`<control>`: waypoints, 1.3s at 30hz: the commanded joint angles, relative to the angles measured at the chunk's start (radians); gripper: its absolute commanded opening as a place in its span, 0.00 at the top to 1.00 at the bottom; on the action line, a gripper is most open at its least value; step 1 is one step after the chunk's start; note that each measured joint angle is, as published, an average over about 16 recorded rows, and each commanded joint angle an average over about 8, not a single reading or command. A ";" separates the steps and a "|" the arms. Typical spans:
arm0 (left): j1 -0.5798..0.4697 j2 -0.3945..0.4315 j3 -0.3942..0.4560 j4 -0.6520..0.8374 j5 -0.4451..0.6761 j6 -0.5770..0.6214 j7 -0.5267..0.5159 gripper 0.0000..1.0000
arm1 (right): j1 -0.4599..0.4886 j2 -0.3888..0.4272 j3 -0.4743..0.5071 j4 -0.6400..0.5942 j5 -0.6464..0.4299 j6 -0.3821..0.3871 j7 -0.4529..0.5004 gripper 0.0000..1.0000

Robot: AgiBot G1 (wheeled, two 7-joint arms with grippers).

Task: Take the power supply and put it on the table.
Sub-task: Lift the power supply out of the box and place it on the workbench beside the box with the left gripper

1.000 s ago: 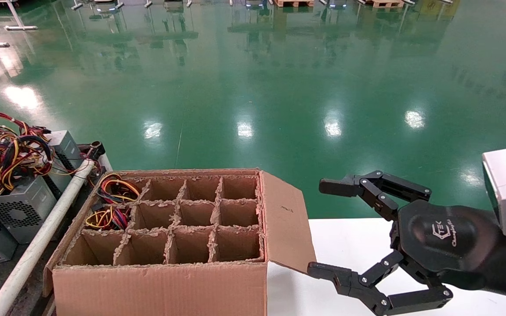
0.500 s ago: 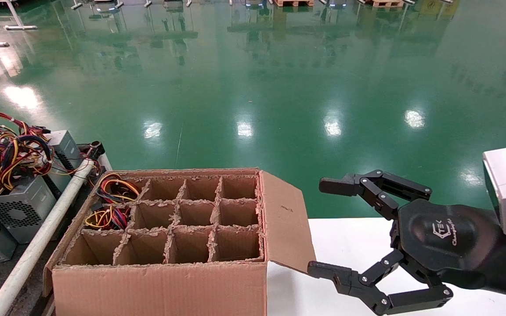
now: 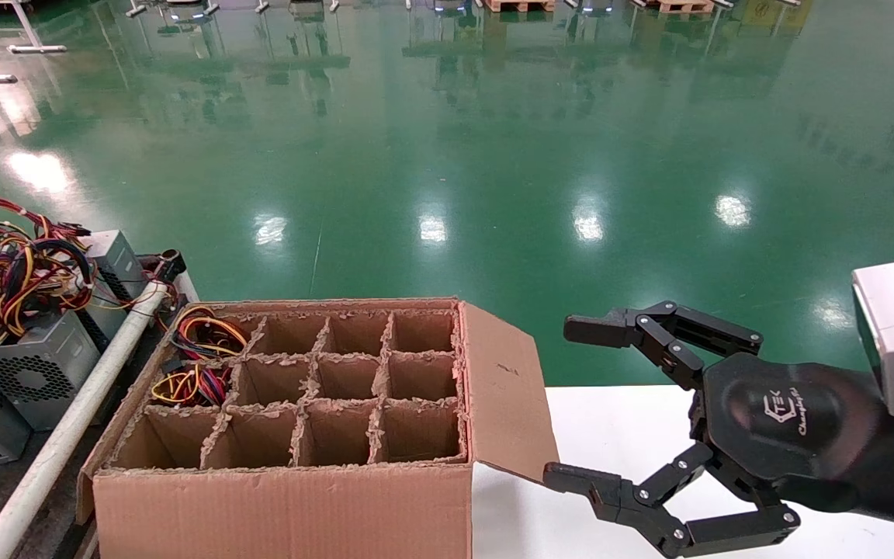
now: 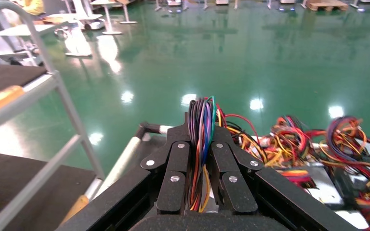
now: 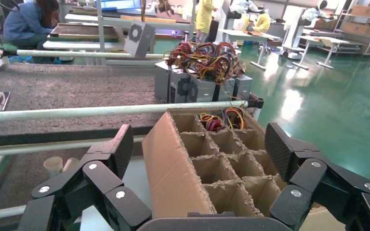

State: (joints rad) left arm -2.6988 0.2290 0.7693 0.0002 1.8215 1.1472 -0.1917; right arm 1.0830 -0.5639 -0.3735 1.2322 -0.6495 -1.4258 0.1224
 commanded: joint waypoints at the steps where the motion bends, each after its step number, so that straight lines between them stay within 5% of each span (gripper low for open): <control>1: 0.024 0.000 -0.013 0.030 -0.022 0.003 0.045 1.00 | 0.000 0.000 0.000 0.000 0.000 0.000 0.000 0.00; 21: 0.135 0.099 -0.103 0.298 -0.108 -0.063 0.263 1.00 | 0.000 0.000 0.000 0.000 0.000 0.000 0.000 0.00; 39: 0.130 0.151 -0.155 0.505 -0.161 -0.108 0.480 1.00 | 0.000 0.000 0.000 0.000 0.000 0.000 0.000 0.00</control>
State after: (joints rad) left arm -2.5695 0.3784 0.6147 0.5034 1.6600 1.0382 0.2866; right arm 1.0830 -0.5639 -0.3735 1.2322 -0.6495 -1.4258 0.1224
